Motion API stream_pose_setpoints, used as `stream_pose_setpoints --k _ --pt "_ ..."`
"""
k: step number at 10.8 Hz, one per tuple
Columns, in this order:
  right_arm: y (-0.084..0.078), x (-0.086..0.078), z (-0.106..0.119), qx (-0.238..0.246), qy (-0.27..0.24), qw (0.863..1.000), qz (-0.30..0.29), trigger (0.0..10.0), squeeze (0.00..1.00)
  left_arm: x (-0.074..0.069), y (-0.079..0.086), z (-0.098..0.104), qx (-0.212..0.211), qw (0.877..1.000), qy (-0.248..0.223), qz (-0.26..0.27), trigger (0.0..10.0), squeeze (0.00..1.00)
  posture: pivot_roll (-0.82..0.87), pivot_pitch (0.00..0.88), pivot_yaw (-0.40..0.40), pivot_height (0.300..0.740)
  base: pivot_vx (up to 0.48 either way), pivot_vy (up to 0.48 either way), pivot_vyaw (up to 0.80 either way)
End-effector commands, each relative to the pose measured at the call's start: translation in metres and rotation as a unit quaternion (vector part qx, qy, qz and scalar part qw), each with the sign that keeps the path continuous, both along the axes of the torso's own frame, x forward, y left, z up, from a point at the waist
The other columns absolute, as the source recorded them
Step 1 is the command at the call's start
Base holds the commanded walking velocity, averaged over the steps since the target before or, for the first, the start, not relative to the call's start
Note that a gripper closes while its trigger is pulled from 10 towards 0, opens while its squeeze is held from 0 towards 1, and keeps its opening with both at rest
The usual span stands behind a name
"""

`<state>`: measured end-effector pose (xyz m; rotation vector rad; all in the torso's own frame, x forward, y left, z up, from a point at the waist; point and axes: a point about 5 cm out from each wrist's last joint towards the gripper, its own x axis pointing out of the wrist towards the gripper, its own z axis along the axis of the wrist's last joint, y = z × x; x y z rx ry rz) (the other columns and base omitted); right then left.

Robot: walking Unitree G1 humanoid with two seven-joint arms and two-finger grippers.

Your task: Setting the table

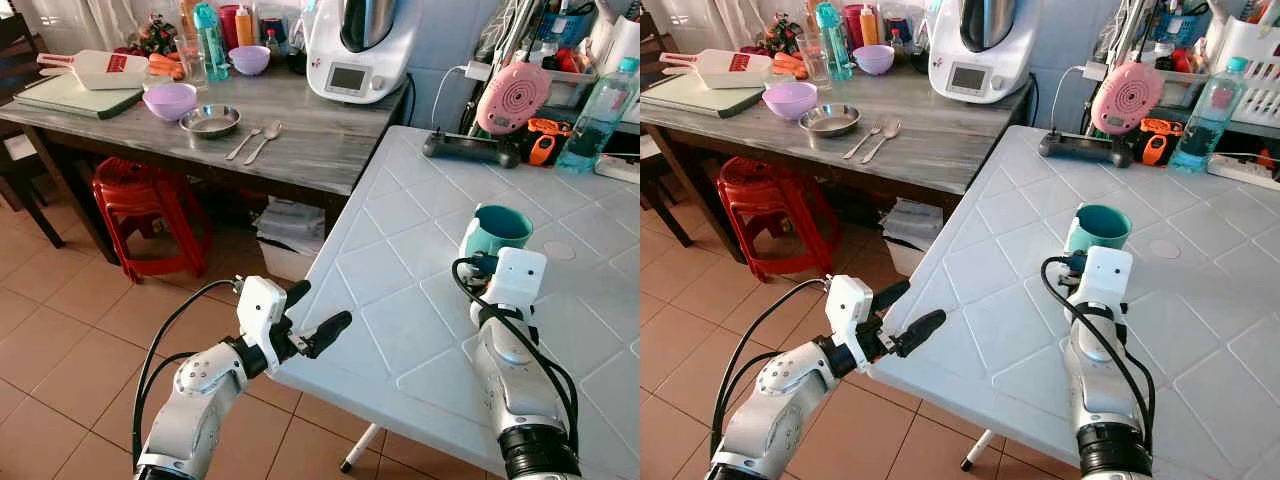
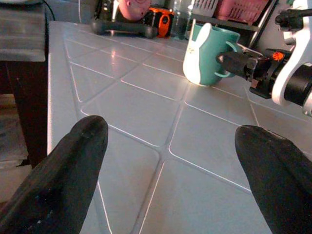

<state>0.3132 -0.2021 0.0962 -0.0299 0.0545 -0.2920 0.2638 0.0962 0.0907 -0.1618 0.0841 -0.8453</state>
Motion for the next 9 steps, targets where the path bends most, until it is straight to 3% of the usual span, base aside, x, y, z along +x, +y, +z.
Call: stream_pose_setpoints --k 1,9 --pt "-0.0005 0.0037 0.0044 -0.004 -0.008 1.0 0.0 0.0 0.0 0.0008 -0.0019 0.0036 0.001 1.0 -0.007 -0.006 10.0 0.0 0.06 0.0 0.01 0.74 0.0 0.0 0.0" --pt "0.0002 0.0028 0.0038 -0.006 -0.008 1.0 0.001 0.0 0.0 0.0015 -0.0028 0.0036 0.001 1.0 -0.007 -0.006 10.0 0.0 0.06 0.0 0.008 0.74 0.0 0.0 0.0"
